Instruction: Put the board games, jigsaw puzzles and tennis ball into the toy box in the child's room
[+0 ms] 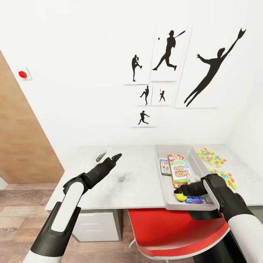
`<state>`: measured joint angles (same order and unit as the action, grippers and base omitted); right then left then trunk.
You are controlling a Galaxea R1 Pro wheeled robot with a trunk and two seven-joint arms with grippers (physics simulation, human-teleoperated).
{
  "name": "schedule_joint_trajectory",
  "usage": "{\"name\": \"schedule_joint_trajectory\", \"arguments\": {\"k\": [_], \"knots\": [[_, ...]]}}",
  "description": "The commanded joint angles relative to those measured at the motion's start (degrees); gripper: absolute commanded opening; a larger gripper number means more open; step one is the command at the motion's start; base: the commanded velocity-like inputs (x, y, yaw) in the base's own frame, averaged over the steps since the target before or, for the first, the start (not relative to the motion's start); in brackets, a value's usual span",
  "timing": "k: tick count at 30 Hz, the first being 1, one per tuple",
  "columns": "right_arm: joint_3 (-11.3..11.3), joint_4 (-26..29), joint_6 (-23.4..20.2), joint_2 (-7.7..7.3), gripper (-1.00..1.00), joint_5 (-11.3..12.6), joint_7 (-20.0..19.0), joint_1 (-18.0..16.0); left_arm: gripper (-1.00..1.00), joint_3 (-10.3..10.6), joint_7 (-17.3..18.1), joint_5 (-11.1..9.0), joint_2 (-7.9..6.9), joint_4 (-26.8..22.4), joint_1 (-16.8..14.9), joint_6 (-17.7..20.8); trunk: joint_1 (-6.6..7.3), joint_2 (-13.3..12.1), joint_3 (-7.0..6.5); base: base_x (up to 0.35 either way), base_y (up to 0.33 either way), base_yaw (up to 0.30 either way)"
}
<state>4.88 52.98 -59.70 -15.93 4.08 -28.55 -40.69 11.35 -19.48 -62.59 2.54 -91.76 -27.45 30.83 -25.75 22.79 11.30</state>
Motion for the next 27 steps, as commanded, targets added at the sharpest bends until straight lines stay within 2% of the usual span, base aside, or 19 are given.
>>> {"name": "schedule_joint_trajectory", "arguments": {"k": [1,27], "knots": [[0.2,0.0,-0.3,-0.07,-1.0,0.5,0.4,-0.1,1.0,0.0,-0.6,-0.6,0.02,-0.1,-0.1,0.1,-0.04,0.1,0.12,0.0,0.0,0.0],[0.4,-0.1,-0.3,0.46,-1.0,0.2,0.4,-0.1,1.0,0.0,-0.6,-0.6,0.01,-0.1,-0.1,0.1,-0.04,0.1,0.12,0.0,0.0,0.0]]}}
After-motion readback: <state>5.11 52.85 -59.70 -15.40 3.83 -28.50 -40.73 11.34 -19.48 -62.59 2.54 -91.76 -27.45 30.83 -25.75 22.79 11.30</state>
